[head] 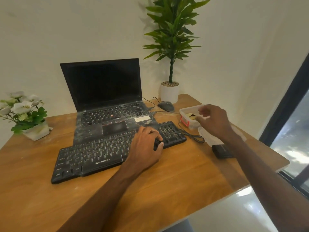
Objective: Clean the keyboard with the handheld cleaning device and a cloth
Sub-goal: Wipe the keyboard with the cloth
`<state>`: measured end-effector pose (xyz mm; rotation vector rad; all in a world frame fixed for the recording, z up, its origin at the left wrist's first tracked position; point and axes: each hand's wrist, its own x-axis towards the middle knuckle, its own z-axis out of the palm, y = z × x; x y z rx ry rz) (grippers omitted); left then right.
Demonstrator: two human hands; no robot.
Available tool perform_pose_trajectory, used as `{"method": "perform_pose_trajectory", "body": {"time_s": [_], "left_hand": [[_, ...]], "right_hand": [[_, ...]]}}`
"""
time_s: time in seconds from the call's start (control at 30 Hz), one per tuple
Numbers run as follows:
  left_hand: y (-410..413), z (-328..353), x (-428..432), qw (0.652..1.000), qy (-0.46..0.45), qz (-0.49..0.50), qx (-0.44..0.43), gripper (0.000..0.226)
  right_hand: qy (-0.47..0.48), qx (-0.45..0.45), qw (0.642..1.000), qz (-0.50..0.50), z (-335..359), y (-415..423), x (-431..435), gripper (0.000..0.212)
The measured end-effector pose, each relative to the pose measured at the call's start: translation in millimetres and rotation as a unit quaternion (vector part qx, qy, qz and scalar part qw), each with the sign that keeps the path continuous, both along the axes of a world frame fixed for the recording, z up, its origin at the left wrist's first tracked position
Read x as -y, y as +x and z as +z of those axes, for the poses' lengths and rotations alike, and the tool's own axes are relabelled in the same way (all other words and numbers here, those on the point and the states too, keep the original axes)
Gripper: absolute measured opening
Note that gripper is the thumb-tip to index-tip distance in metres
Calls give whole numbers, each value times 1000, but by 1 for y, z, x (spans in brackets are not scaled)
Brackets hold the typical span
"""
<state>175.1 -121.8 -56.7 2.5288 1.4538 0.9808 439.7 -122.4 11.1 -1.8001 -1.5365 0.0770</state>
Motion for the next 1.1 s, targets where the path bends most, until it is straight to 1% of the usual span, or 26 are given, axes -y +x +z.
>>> {"method": "perform_pose_trajectory", "body": {"time_s": [0.07, 0.13, 0.2, 0.27, 0.3, 0.37, 0.43, 0.53, 0.6, 0.7, 0.77, 0.83, 0.87, 0.93, 1.0, 1.03, 1.1], "left_hand": [[0, -4, 1, 1000, -1, -8, 5, 21], [-2, -6, -1, 1000, 1, -11, 11, 22], [-3, -8, -3, 1000, 4, -10, 11, 24], [-4, -9, -3, 1000, 5, -7, 7, 25], [-4, -10, -3, 1000, 4, -6, 7, 26], [-4, -11, -2, 1000, 4, -7, 11, 26], [-4, -10, -2, 1000, 8, -7, 14, 26], [-3, -10, -2, 1000, 3, -5, 18, 26], [-4, -8, -2, 1000, 5, -5, 18, 24], [-7, 1, 0, 999, 12, -5, 44, 20], [-10, 13, 4, 994, -20, -11, 110, 18], [-14, 27, 10, 974, -80, -44, 205, 21], [-17, 33, 12, 957, -121, -71, 255, 24], [-24, 45, 18, 907, -220, -123, 337, 33], [-33, 49, 24, 859, -301, -148, 388, 41], [-38, 46, 27, 843, -324, -151, 402, 43], [-48, 38, 30, 835, -334, -140, 415, 40]], "right_hand": [[-36, 36, 999, 13, 6, 4, -36, 35], [-130, 85, 988, -1, 12, 12, -73, 40], [-240, 165, 957, -4, 16, 15, -99, 49], [-289, 221, 932, 4, 13, 17, -113, 50], [-293, 227, 929, 9, 9, 18, -118, 47], [-274, 216, 937, 13, 3, 21, -124, 43], [-235, 189, 953, 2, 0, 24, -123, 44], [-152, 111, 981, -37, 3, 28, -116, 39], [-77, 67, 993, -54, 12, 27, -104, 32], [31, 62, 997, -22, 35, 16, -70, 24], [58, 34, 997, 33, 50, -1, -40, 24], [37, -29, 995, 92, 59, -25, -9, 25], [13, -64, 990, 123, 58, -38, 4, 25], [-31, -103, 980, 165, 47, -64, 24, 26], [-49, -98, 978, 176, 29, -89, 35, 37], [-47, -90, 979, 177, 20, -100, 39, 39], [-53, -89, 977, 184, 5, -114, 46, 40]]}}
